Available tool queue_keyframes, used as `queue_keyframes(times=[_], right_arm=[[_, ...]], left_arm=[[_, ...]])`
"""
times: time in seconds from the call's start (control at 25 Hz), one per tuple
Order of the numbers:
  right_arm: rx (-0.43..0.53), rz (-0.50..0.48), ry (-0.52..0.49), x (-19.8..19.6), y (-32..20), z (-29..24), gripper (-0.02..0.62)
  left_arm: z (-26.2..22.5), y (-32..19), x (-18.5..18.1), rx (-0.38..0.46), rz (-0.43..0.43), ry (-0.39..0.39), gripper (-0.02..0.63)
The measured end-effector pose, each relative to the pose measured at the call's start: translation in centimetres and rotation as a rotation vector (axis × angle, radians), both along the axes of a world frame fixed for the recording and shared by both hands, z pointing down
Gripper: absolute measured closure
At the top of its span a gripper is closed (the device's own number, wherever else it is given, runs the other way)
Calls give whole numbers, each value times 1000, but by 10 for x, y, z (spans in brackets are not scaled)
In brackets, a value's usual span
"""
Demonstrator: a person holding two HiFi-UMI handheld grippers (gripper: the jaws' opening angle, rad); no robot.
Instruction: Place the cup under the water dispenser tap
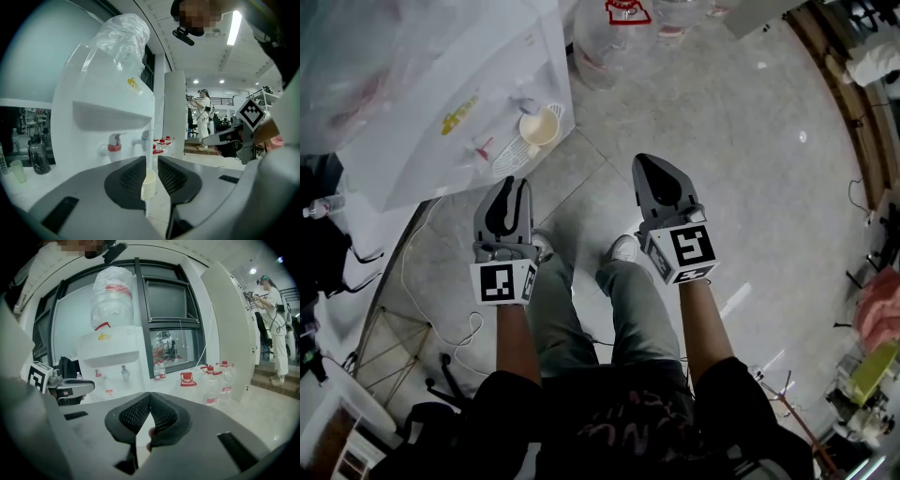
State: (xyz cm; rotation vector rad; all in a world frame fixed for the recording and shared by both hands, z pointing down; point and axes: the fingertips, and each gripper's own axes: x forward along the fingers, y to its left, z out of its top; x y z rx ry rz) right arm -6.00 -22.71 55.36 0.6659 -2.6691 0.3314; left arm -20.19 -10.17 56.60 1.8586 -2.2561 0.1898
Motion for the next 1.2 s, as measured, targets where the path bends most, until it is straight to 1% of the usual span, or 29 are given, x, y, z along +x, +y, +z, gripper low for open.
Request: queue_keyframes(times=[0.2,0.4,0.6,0.72,0.92,1.08,1.2], right_arm=[[14,21,-25,7,4,-51,581],[27,15,-36,8,10,-99,581],[24,7,-42,7,16,-139,581],[21,6,-49,11,20,-164,581],[28,5,-59,18,23,-205,581],[49,-1,-74,20,20,-238,581],[67,-7,-82,21,18,-260,581]], left_arm=[[-50,2,5,11,-7,-15,530],[-101,5,14,17,-13,-24,552],[-140,8,30,6,3,-28,563],[-165,12,35,10,-9,-16,569],[-211,18,32,19,-40,-29,581],[-245,22,25,40,-78,-13,584],[-264,27,23,41,-97,-19,584]])
